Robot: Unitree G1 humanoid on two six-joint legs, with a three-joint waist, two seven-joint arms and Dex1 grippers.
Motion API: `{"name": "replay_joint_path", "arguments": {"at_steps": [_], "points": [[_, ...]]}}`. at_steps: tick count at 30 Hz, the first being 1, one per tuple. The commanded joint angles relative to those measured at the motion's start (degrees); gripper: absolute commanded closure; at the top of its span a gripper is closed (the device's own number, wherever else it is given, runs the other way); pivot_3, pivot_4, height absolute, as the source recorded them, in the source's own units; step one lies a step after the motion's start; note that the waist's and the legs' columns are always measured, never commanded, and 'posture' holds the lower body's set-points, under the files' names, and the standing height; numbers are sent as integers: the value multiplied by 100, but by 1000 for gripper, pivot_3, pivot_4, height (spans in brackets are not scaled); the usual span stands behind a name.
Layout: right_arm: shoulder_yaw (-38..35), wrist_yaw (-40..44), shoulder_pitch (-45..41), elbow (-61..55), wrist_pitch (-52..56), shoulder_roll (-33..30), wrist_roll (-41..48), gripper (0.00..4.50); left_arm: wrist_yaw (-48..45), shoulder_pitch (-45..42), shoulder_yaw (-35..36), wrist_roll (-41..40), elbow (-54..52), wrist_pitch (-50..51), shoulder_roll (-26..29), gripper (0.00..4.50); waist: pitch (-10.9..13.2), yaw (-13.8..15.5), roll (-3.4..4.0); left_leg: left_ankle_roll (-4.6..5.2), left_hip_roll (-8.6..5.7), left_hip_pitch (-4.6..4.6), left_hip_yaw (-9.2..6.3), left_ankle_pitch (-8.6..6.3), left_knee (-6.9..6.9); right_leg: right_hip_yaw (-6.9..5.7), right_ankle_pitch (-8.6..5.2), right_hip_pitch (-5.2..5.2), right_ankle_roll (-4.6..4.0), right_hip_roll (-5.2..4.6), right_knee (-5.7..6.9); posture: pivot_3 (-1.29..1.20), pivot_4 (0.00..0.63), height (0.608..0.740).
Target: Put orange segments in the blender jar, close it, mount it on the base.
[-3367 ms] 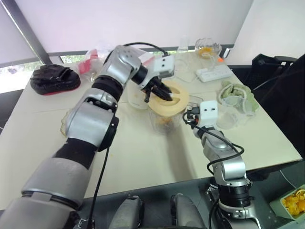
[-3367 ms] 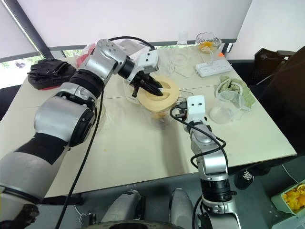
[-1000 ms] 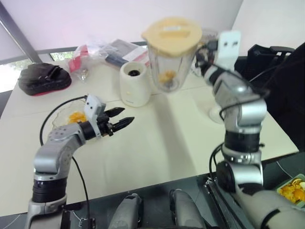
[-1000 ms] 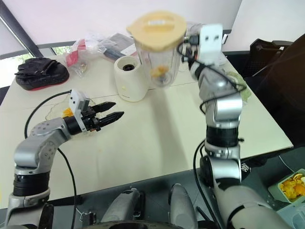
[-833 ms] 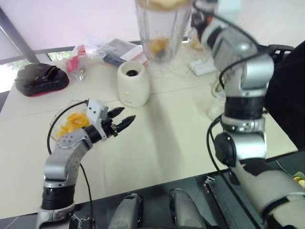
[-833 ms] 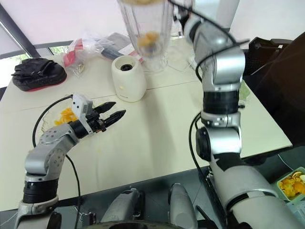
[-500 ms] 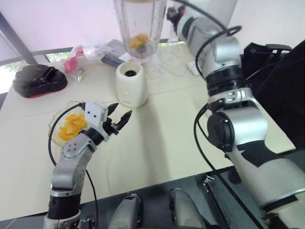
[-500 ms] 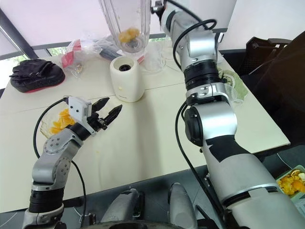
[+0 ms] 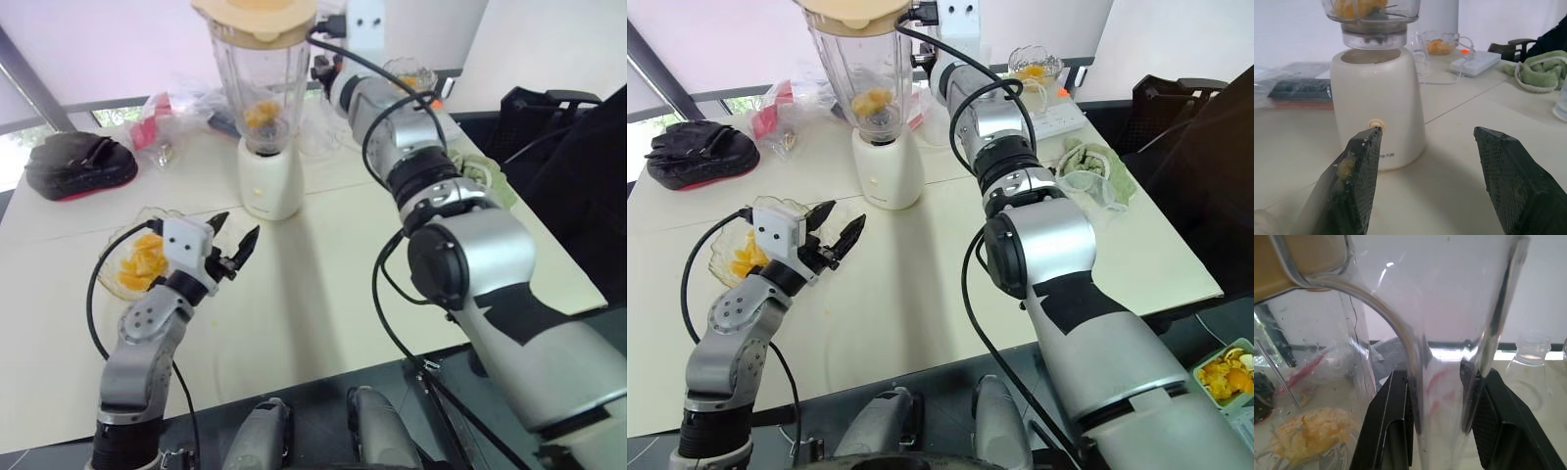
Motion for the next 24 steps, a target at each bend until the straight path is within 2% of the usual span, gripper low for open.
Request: {"name": "replay_joint_path", "arguments": {"at_steps": [1, 15, 24], "points": [[-81, -46, -397, -94, -485, -1, -4, 3321, 54, 52, 1, -30, -287, -30, 73, 1396, 0, 2, 0, 0, 0, 0, 0, 0, 0, 0, 0, 0, 0, 0, 0, 0, 150, 740], [-163, 1, -164, 190, -948, 199, 16, 3321, 240, 271, -87, -24, -637, 102, 141, 1396, 1, -2, 1, 0, 1, 0, -1, 0, 0, 0, 0, 0, 0, 1, 1, 0, 150, 740], [-66, -159, -13, 233, -1338, 173, -269, 3321, 352, 412, -130, -22, -838, 199, 143, 1396, 1, -5, 1, -1, 0, 0, -2, 0, 2, 0, 0, 2, 0, 1, 0, 0, 150, 740]]}}
